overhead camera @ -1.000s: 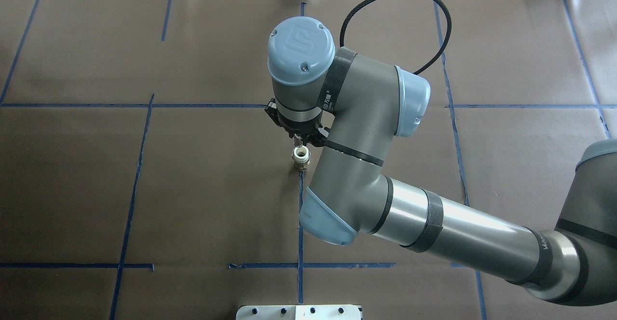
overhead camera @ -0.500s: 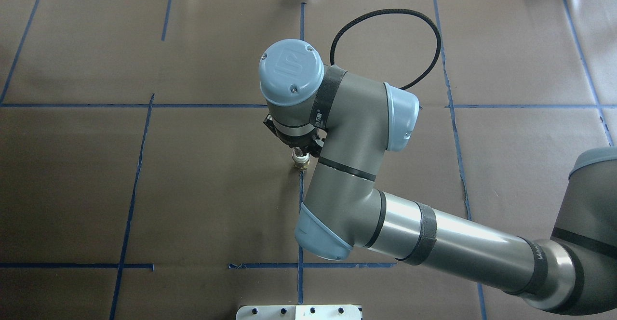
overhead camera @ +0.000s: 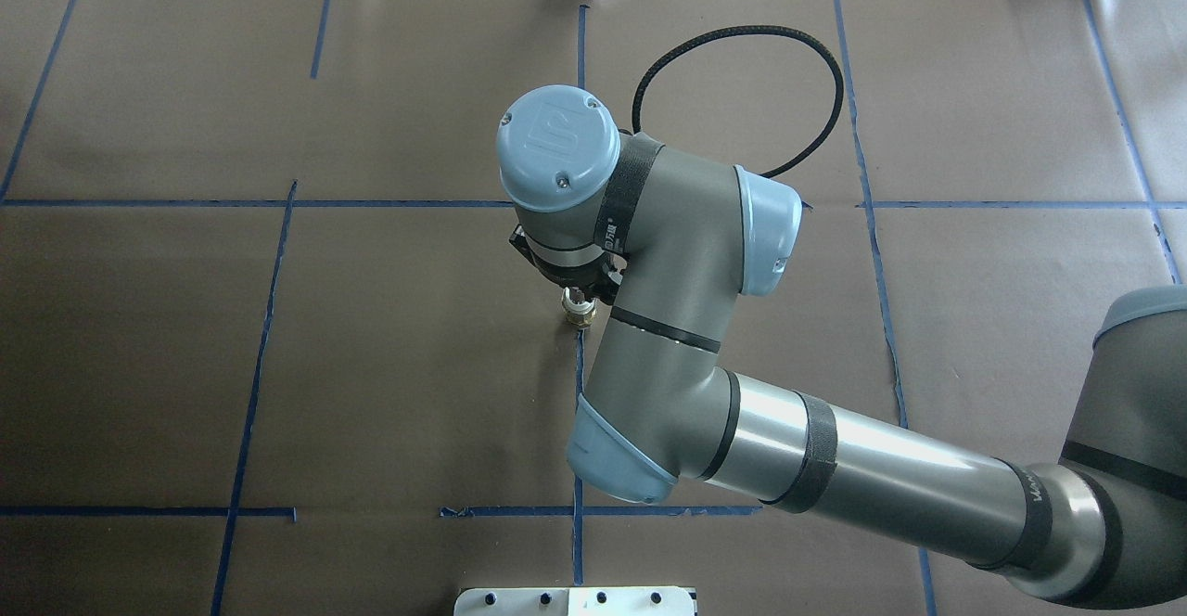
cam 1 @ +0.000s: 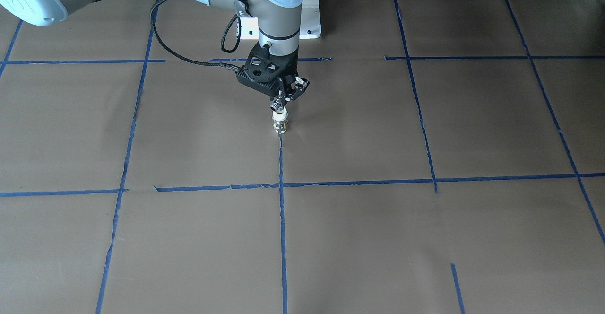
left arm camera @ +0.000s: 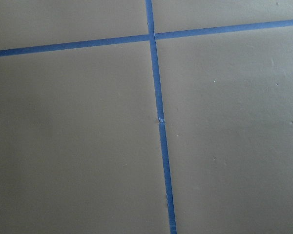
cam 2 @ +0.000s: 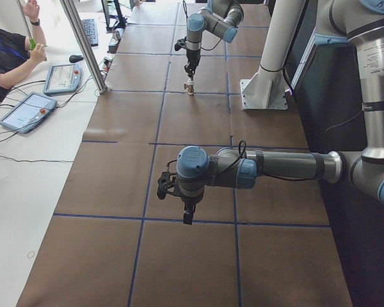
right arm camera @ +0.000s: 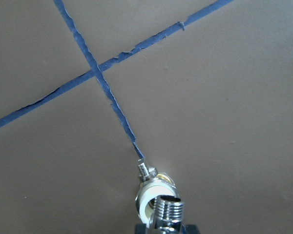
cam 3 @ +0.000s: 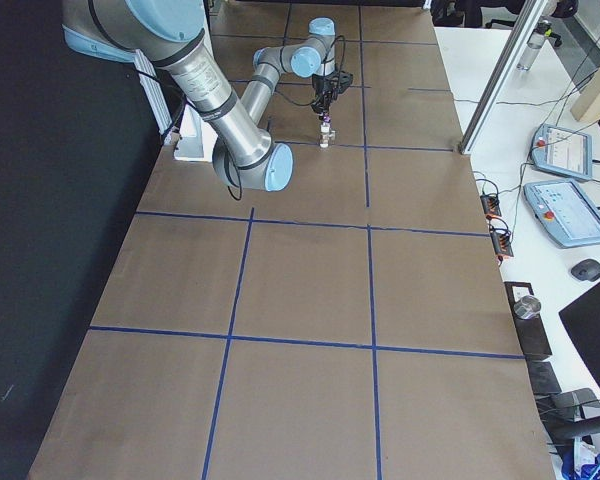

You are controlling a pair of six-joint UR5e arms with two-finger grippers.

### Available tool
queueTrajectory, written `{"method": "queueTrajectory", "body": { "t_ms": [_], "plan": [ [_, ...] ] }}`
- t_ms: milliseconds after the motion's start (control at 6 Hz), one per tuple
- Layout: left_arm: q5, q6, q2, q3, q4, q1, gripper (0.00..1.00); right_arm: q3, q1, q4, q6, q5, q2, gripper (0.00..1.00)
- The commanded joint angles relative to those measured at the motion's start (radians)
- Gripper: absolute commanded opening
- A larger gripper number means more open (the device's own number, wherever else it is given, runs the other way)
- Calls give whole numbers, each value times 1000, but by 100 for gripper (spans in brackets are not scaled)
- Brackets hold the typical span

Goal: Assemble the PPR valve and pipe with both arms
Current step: 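Lower the chrome fitting onto the valve top and press it in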

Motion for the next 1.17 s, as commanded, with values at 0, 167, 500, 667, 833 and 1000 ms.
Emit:
{"method": "queueTrajectory", "body": {
  "t_ms": [0,167,500,667,833,1000],
  "plan": [
    [0,0,-1,1,0,0,100,-2,2,0,-1,-10,0,1],
    [0,2,1,1,0,0,100,-4,2,0,-2,-16,0,1],
    [0,2,1,1,0,0,100,-8,2,2,-2,-17,2,1],
    [0,2,1,2,0,0,100,-8,2,2,-2,-18,2,1],
    [0,2,1,2,0,0,100,-8,1,3,-2,-20,2,1],
    [0,3,-1,4,0,0,100,-17,1,3,-2,-20,2,1]
  ]
}}
